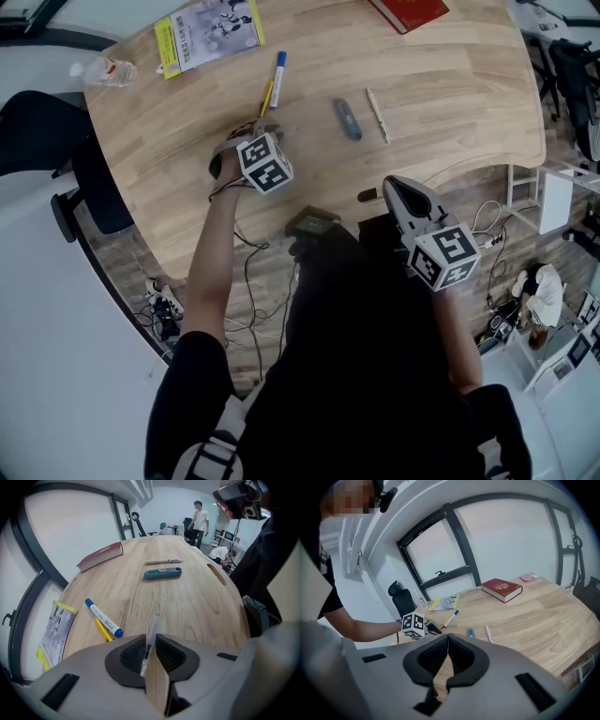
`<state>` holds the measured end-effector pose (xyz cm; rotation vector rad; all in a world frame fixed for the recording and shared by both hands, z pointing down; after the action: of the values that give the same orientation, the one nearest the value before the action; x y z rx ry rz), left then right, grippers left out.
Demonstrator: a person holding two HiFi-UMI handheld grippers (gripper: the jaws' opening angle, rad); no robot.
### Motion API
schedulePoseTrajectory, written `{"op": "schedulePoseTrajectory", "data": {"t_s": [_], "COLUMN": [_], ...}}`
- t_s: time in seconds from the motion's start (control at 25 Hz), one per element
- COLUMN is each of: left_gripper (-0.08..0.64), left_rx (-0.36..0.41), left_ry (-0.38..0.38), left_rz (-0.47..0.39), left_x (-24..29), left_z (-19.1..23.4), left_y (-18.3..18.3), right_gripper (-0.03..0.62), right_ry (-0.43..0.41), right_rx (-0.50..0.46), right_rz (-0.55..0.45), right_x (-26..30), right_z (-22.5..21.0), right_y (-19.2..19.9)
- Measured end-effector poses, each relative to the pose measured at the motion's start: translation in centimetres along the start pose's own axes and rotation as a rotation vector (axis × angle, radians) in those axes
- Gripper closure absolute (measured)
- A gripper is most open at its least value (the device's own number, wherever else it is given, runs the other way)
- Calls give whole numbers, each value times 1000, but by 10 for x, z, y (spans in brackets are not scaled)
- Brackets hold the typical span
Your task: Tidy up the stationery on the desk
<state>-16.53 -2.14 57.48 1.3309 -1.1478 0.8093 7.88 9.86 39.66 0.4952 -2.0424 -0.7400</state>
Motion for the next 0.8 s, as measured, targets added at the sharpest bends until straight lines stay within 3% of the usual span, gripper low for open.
{"op": "schedulePoseTrajectory", "data": {"t_s": [0.2, 0.48, 0.64, 0.8], "left_gripper": [489, 491, 491, 491], "left_rx": [-116, -296, -450, -652], "left_ry": [27, -1, -50, -59], "left_rz": [7, 10, -25, -92], "left_x": [-1, -3, -15, -22], "left_z": [-2, -10, -11, -15], "left_y": [-2, -6, -16, -33], "right_gripper": [571, 571, 571, 571], "right_ry": [-29, -88, -137, -185], "right_rx": [-9, -50, -64, -88], "right_rz": [1, 12, 21, 25], "right_x": [2, 4, 3, -2], "right_z": [-6, -19, -29, -39], "right_y": [-4, -11, -11, -14]}}
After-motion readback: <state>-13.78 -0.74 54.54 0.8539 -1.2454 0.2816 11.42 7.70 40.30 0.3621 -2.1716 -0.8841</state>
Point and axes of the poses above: the fingertips, and each gripper's own axes: x forward along the fingers, z to its left, y out of its underside, the point moved 9 cm from there along -x, backward along the fingers, and after that the axes turned 5 degrees about x, right-handed, at the moved point
